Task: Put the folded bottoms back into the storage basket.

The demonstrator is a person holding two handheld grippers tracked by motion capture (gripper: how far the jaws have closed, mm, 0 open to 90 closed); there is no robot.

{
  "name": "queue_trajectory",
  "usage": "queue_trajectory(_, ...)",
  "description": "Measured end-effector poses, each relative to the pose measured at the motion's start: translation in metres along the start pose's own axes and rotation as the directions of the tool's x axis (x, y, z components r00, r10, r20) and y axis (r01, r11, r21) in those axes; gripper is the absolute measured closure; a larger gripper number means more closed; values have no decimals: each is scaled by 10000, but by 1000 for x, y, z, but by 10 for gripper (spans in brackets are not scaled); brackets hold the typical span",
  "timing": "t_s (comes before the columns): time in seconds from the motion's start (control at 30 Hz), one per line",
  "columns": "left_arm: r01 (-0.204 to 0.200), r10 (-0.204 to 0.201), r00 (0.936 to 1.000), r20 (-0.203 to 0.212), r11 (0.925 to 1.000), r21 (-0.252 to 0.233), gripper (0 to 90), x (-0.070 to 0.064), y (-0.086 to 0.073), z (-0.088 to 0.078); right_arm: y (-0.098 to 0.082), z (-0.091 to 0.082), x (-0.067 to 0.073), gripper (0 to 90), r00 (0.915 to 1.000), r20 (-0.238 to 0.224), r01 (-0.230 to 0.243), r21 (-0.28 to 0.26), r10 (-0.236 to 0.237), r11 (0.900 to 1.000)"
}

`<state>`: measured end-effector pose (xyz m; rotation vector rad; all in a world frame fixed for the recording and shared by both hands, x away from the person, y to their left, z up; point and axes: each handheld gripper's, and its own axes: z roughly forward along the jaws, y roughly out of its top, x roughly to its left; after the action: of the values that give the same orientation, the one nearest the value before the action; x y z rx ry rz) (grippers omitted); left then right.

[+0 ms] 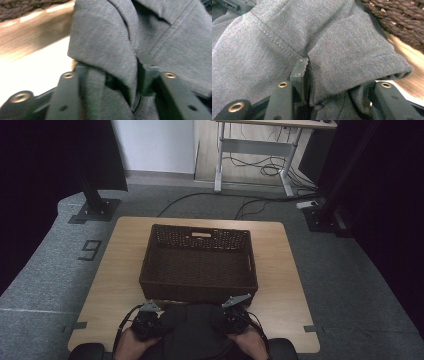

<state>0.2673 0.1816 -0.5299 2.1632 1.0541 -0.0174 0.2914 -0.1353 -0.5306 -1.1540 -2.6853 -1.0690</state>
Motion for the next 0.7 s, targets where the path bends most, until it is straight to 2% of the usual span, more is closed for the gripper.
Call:
queue_trajectory(0.23, -77, 75, 9999, -136, 9998, -174, 665, -2, 3, -7, -1, -10, 5, 686, 9979, 425, 500, -395, -483, 9980)
queue_trajectory(0.37, -210, 201, 9995, -227, 9990, -396, 672, -6, 7, -16, 1, -17, 7, 705, 9968, 508, 649, -591, -619, 9961)
queue_trajectory(0.7, -343, 334, 9994, -95, 9935, -1090, 674, -11, 15, -38, 9, -38, 12, 725, 9952, 559, 865, -1111, -807, 9900)
